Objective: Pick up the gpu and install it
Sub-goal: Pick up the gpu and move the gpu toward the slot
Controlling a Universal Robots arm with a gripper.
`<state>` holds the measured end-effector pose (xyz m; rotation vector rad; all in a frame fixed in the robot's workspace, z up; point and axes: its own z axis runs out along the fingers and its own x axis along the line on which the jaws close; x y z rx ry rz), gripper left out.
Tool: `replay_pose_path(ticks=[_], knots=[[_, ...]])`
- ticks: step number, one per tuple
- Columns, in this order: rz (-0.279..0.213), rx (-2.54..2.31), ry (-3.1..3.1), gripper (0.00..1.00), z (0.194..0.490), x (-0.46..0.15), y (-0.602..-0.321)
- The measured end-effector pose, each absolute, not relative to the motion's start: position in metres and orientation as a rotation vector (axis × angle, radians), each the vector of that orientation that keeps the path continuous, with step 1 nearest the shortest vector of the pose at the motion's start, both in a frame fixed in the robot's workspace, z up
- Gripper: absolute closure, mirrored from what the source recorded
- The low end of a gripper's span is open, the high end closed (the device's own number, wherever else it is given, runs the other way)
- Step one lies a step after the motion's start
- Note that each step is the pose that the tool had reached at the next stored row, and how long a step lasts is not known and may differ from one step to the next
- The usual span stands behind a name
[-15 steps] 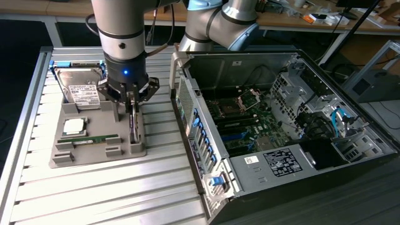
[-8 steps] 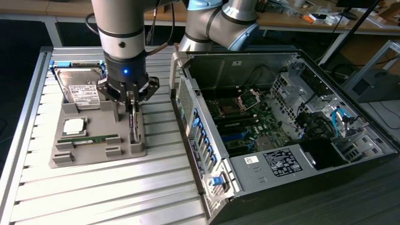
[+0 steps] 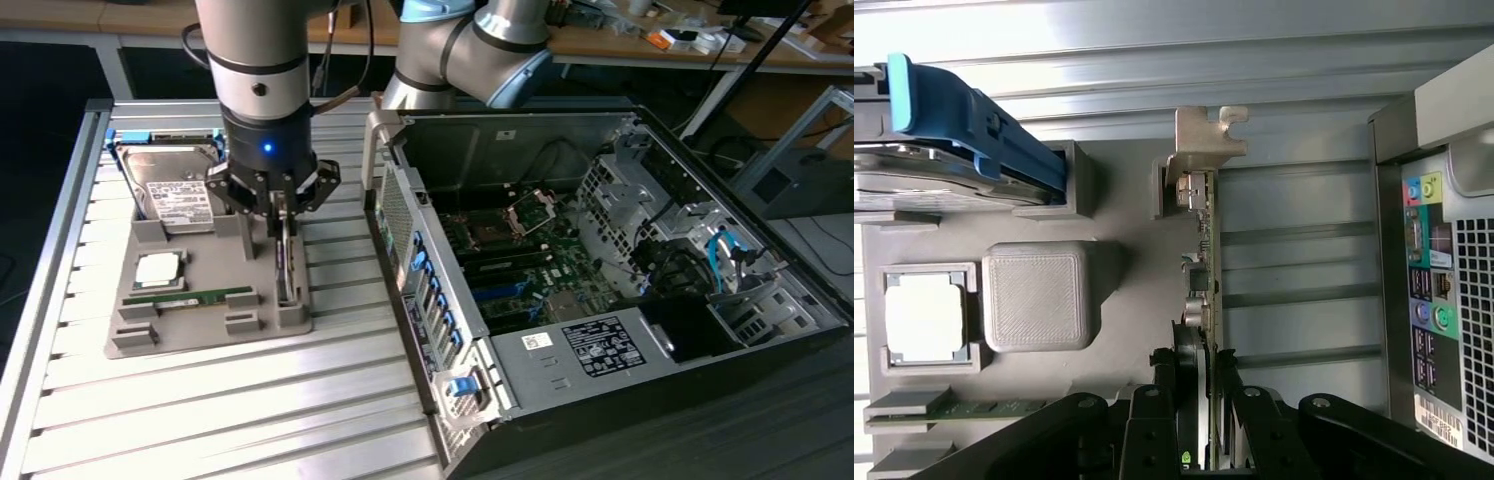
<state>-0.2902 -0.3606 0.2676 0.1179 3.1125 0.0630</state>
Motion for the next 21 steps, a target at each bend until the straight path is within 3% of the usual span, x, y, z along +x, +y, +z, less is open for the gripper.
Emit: replay_pose_path(ticks=[21], knots=[[0.063, 0.118, 3.112, 0.73, 0.2777, -0.2902, -0.3605]])
